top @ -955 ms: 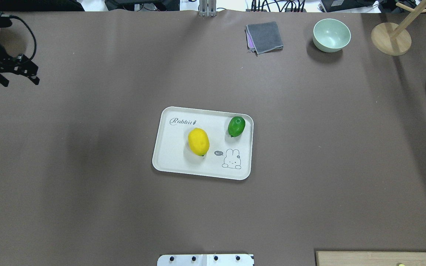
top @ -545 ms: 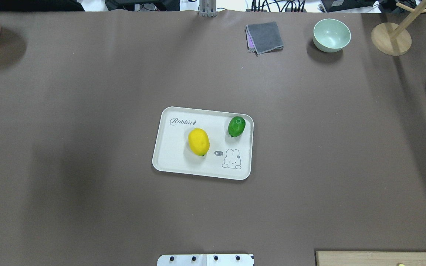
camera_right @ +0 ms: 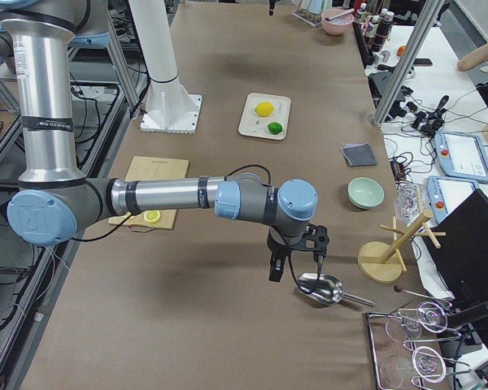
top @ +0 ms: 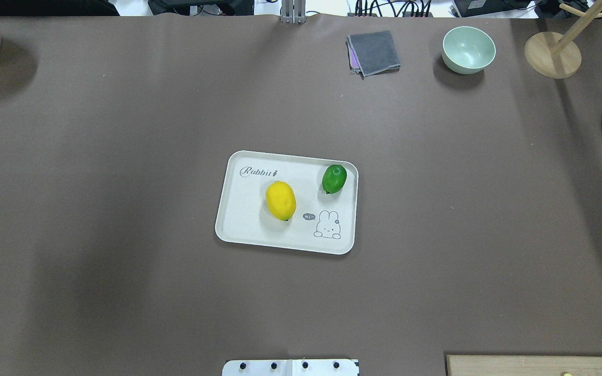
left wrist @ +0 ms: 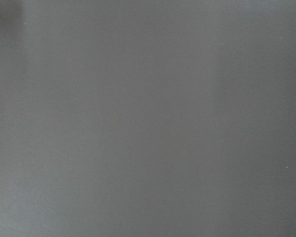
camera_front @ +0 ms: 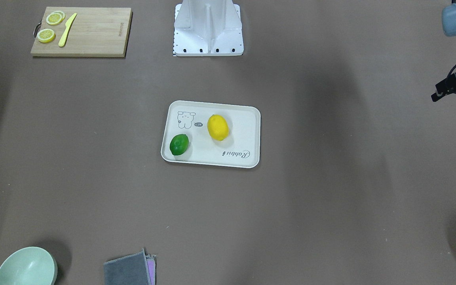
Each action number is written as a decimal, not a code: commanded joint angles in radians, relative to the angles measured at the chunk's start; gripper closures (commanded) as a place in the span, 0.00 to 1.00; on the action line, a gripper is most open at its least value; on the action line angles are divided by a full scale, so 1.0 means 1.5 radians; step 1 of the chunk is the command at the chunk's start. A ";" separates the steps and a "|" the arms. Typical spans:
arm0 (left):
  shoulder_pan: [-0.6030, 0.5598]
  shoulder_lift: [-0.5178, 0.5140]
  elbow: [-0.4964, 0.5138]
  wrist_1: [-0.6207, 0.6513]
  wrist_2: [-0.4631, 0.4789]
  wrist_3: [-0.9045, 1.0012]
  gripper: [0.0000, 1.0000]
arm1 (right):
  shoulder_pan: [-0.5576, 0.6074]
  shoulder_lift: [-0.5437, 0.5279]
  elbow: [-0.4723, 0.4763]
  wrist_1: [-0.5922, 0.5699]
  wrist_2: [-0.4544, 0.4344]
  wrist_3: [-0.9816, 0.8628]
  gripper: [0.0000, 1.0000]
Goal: Place all lemons on tray
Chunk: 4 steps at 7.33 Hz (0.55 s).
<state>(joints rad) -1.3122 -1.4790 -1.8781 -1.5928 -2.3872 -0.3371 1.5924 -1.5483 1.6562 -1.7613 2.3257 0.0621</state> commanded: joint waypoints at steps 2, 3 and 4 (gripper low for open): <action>-0.062 0.032 0.030 0.045 -0.001 0.123 0.02 | 0.000 0.004 0.000 -0.002 -0.005 0.004 0.00; -0.098 0.055 0.044 0.049 0.001 0.186 0.02 | 0.000 0.000 -0.001 -0.004 -0.005 0.008 0.00; -0.105 0.056 0.056 0.053 0.002 0.195 0.02 | 0.000 -0.002 -0.005 0.000 -0.004 0.007 0.00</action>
<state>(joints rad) -1.4379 -1.4091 -1.8174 -1.5245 -2.3859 -0.0951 1.5922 -1.5474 1.6542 -1.7643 2.3189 0.0702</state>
